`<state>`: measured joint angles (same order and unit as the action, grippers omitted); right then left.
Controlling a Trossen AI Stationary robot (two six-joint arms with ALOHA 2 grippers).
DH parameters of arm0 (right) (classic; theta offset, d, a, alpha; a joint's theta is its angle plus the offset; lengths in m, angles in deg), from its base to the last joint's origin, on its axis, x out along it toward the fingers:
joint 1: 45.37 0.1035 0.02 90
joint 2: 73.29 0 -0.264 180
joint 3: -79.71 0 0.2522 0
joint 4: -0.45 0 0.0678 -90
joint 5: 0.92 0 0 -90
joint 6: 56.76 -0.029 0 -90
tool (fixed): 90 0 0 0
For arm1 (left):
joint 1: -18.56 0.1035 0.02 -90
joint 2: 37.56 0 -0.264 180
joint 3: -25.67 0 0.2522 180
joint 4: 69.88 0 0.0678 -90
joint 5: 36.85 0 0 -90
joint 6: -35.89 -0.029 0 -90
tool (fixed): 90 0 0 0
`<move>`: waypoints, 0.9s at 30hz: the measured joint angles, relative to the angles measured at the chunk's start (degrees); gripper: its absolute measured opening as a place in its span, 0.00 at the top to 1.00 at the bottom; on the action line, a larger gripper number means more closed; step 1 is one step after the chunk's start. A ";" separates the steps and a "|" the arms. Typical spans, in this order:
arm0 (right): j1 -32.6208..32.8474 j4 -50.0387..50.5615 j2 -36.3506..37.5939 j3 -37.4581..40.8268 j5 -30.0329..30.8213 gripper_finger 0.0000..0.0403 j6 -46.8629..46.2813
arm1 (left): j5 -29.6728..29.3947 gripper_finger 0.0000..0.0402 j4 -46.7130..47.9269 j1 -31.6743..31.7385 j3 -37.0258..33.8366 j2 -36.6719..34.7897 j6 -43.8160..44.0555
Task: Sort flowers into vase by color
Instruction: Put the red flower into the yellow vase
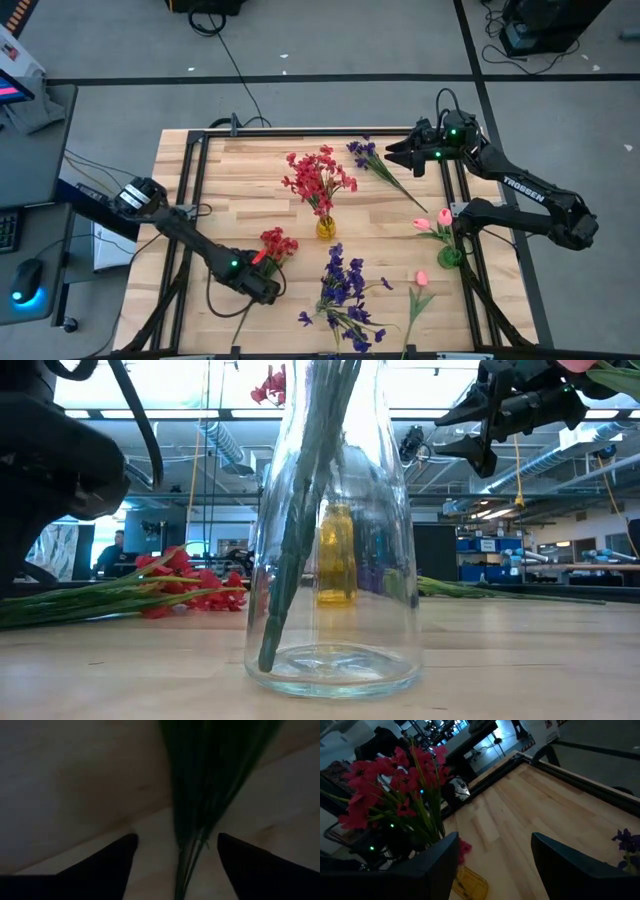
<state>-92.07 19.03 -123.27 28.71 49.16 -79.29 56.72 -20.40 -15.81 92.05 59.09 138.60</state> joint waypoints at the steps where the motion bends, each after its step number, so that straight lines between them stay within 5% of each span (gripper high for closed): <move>1: 0.00 0.01 0.00 0.00 0.00 0.36 -0.28 | 0.28 0.30 0.15 0.27 -0.02 0.01 0.07; 10: 0.00 0.00 0.00 0.00 0.00 0.36 -0.43 | 0.61 0.55 1.39 1.57 -0.13 0.03 0.18; 27: 0.00 0.00 0.00 0.00 0.02 0.36 -0.23 | 0.34 0.83 4.24 1.62 1.10 0.29 0.64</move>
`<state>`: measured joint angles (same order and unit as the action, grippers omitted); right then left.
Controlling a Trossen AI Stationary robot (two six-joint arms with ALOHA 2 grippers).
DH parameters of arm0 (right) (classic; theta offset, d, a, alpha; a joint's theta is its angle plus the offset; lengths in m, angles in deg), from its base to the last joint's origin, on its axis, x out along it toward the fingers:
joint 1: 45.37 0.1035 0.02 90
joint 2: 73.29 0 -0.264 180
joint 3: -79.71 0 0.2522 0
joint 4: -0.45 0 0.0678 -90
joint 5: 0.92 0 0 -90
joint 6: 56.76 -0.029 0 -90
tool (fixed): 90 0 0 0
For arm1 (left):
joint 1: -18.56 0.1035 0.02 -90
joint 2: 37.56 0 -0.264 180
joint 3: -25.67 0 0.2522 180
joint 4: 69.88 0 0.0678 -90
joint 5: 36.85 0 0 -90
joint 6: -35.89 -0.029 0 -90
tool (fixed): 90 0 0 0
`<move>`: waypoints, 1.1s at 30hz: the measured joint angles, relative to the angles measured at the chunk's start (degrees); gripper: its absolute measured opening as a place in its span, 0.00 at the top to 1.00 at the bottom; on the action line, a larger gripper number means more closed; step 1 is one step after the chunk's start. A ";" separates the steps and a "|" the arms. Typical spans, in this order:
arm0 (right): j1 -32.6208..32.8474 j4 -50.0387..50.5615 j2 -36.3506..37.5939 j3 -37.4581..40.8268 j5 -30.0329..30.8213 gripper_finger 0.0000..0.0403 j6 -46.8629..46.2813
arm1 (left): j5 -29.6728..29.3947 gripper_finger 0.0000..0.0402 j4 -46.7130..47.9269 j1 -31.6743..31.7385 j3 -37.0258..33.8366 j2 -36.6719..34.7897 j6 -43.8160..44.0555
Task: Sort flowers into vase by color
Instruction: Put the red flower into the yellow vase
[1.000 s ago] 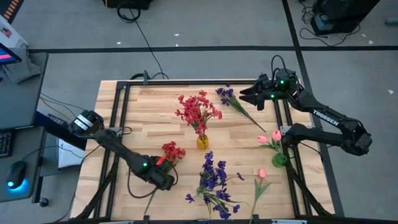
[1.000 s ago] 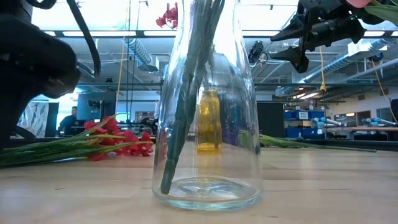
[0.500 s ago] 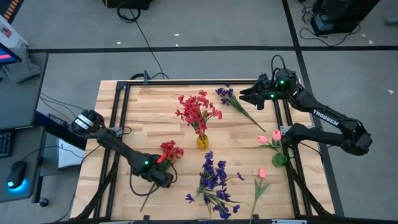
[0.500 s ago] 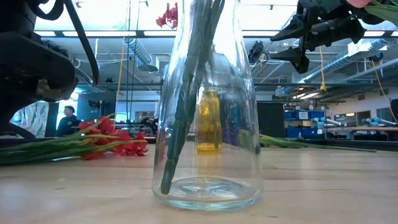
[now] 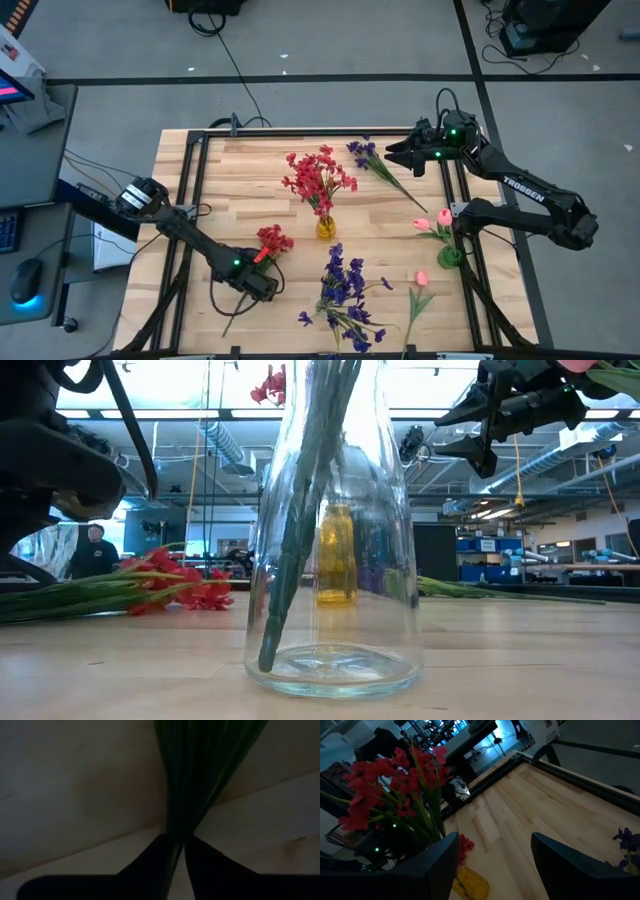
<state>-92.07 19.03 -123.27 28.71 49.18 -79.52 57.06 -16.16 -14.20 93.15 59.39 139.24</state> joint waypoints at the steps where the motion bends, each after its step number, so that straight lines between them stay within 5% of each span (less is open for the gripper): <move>1: -0.02 0.00 0.00 0.00 0.00 0.36 0.00 | -0.83 0.85 0.59 0.00 0.46 0.08 -0.02; 8: -0.01 0.00 0.00 0.00 0.00 0.36 0.00 | -2.95 0.97 1.58 0.11 1.85 0.11 -0.04; 17: -0.02 0.00 0.00 0.00 -0.07 0.36 0.00 | -3.27 0.97 2.46 0.13 1.90 -0.81 0.22; 33: -0.02 0.00 0.00 0.00 -0.12 0.36 0.42 | -31.60 0.97 11.49 0.09 2.01 -15.94 2.46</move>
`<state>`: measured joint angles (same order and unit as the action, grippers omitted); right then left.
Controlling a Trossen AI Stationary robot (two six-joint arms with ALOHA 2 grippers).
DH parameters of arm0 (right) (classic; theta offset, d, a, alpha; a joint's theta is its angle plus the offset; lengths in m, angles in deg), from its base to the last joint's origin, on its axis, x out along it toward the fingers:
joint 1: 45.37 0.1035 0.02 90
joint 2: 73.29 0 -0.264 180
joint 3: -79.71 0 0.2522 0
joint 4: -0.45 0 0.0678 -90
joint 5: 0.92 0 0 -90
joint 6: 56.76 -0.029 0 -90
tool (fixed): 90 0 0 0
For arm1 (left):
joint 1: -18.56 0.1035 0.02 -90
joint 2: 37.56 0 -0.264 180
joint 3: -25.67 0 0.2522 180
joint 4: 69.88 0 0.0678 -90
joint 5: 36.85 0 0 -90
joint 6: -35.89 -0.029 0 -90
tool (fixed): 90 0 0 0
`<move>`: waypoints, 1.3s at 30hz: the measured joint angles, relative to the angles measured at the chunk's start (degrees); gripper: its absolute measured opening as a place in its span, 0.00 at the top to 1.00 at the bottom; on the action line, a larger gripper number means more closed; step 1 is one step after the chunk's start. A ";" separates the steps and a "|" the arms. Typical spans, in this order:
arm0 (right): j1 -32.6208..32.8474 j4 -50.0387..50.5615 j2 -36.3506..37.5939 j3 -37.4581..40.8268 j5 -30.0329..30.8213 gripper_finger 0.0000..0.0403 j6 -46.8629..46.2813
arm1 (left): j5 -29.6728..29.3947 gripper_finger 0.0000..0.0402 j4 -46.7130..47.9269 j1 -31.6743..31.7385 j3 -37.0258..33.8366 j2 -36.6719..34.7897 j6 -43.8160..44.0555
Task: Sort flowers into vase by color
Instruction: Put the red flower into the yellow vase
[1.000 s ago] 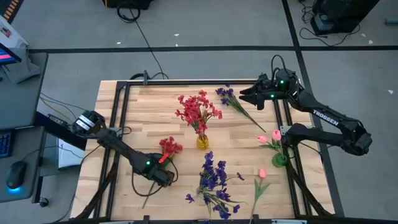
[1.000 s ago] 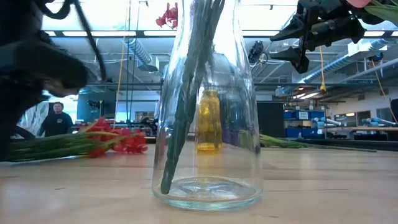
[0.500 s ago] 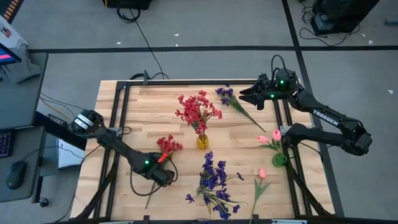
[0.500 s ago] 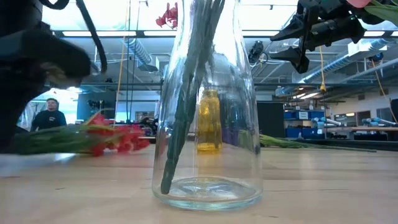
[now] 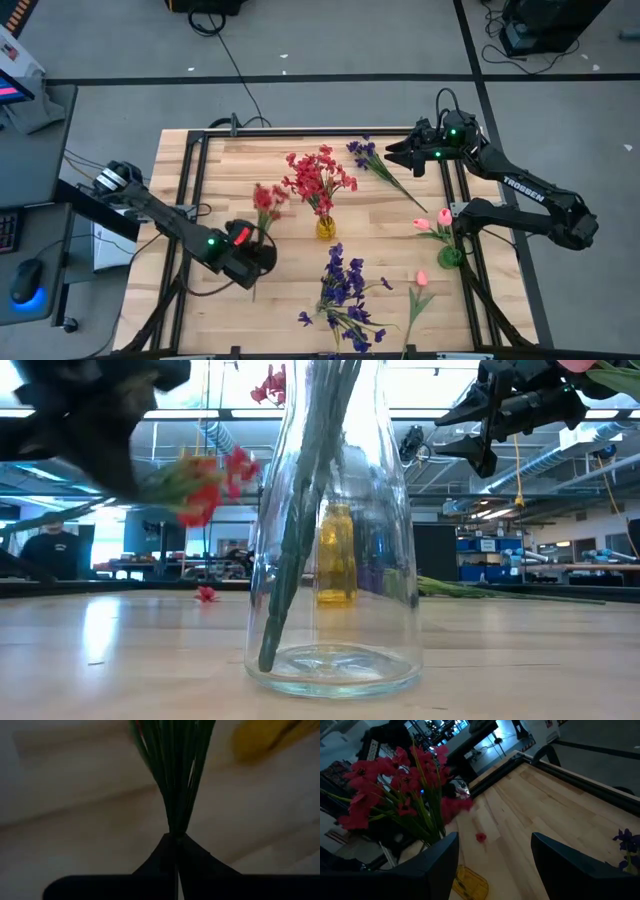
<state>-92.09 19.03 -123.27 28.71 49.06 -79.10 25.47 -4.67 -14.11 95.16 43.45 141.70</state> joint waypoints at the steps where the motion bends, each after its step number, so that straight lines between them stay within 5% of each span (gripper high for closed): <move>1: 0.00 0.00 0.00 0.00 0.03 0.36 0.00 | -2.08 0.97 -0.04 0.00 0.00 -0.73 0.04; 10: 0.00 0.02 0.00 0.00 0.16 0.36 0.00 | -12.92 0.97 3.52 0.04 0.04 -4.80 2.31; 24: 0.00 -0.02 0.00 0.02 3.06 0.36 -0.02 | -42.41 0.98 2.58 -0.07 0.02 -9.50 -0.95; 33: 0.00 0.01 0.00 0.02 4.80 0.36 -1.53 | -55.28 0.98 -10.81 -0.09 0.02 -9.51 -20.18; 39: 0.00 0.00 0.00 0.02 6.67 0.36 -1.92 | -52.84 0.98 -26.79 -0.11 0.02 -9.50 -43.49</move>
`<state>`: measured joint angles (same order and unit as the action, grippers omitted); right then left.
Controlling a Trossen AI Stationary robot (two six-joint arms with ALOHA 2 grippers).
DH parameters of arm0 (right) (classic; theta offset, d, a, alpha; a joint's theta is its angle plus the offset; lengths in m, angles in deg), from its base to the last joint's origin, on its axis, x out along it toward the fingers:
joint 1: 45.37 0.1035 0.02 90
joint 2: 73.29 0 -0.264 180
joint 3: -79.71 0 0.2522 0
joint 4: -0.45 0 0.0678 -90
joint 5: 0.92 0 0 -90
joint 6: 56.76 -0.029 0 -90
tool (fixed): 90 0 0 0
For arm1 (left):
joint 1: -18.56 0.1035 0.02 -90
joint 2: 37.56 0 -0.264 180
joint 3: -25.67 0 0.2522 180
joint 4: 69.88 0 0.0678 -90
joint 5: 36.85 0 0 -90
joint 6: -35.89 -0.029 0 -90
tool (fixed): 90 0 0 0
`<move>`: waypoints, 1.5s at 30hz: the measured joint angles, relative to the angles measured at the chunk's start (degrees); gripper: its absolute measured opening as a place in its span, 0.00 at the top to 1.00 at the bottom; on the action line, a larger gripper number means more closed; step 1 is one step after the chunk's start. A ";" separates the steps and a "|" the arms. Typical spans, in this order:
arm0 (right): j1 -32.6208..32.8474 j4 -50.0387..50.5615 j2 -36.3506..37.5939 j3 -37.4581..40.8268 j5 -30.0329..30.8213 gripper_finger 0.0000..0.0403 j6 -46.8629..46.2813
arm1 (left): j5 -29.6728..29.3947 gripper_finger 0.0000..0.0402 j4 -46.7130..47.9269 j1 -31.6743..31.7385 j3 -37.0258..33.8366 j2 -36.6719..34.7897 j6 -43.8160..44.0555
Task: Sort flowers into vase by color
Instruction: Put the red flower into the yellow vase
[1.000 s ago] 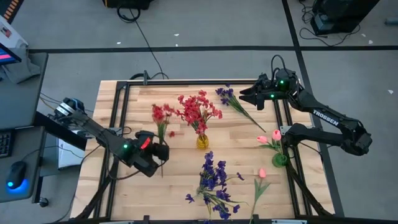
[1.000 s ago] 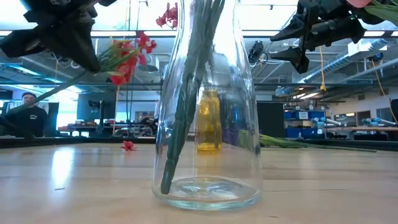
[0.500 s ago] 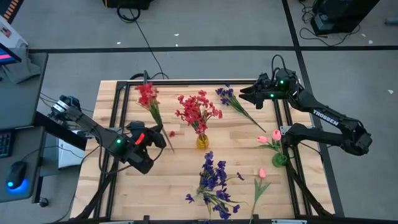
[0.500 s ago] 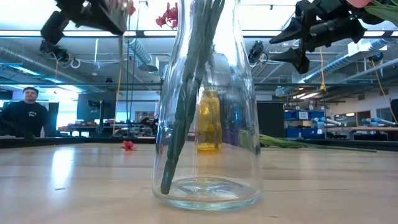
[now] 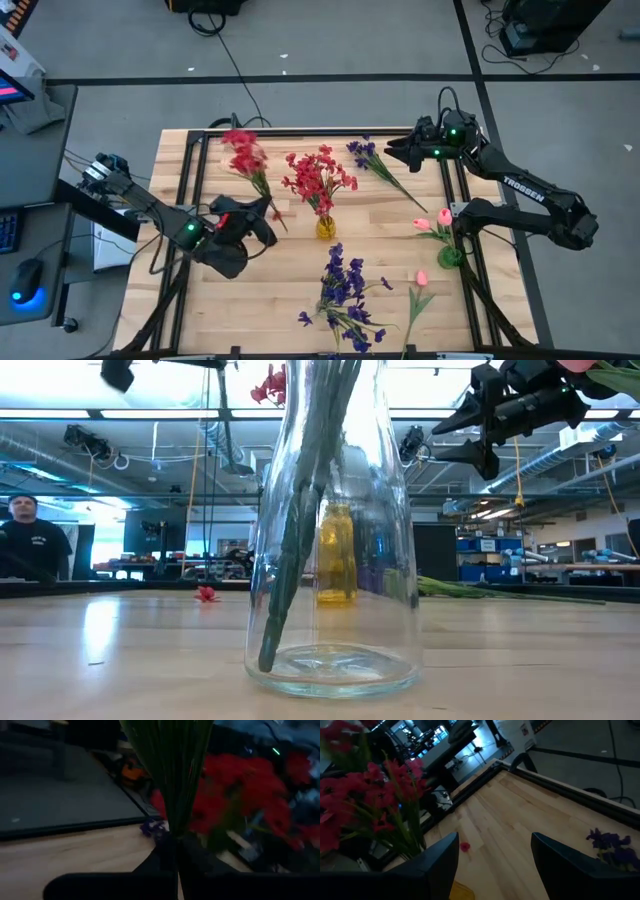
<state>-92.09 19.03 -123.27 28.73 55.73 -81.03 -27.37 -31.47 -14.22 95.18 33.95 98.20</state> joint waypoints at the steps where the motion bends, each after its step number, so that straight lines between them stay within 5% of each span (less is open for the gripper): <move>1: 0.00 0.02 0.00 0.00 0.26 0.36 0.00 | 1.26 0.98 -3.14 0.00 0.00 0.00 -4.67; 7: 0.00 0.31 0.00 0.00 0.51 0.36 0.00 | 8.33 0.98 -21.64 -0.42 0.00 0.00 -33.71; 11: 0.00 2.48 0.00 0.00 0.34 0.36 0.01 | 11.30 0.98 -28.55 -0.39 -0.44 0.02 -44.48; 23: 0.00 6.19 0.00 0.00 -0.71 0.36 3.45 | 17.87 0.98 -56.91 1.09 -7.69 3.82 -60.92; 30: 0.00 6.14 0.00 0.00 -0.68 0.36 3.29 | 29.41 0.98 -72.12 6.54 -9.60 11.02 -68.86; 45: 0.01 6.56 0.00 0.00 0.63 0.36 3.34 | 37.72 0.98 -76.15 13.28 -9.60 16.71 -74.05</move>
<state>-92.08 25.59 -123.27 28.73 56.37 -77.68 10.35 -107.61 -0.94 85.58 50.66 24.15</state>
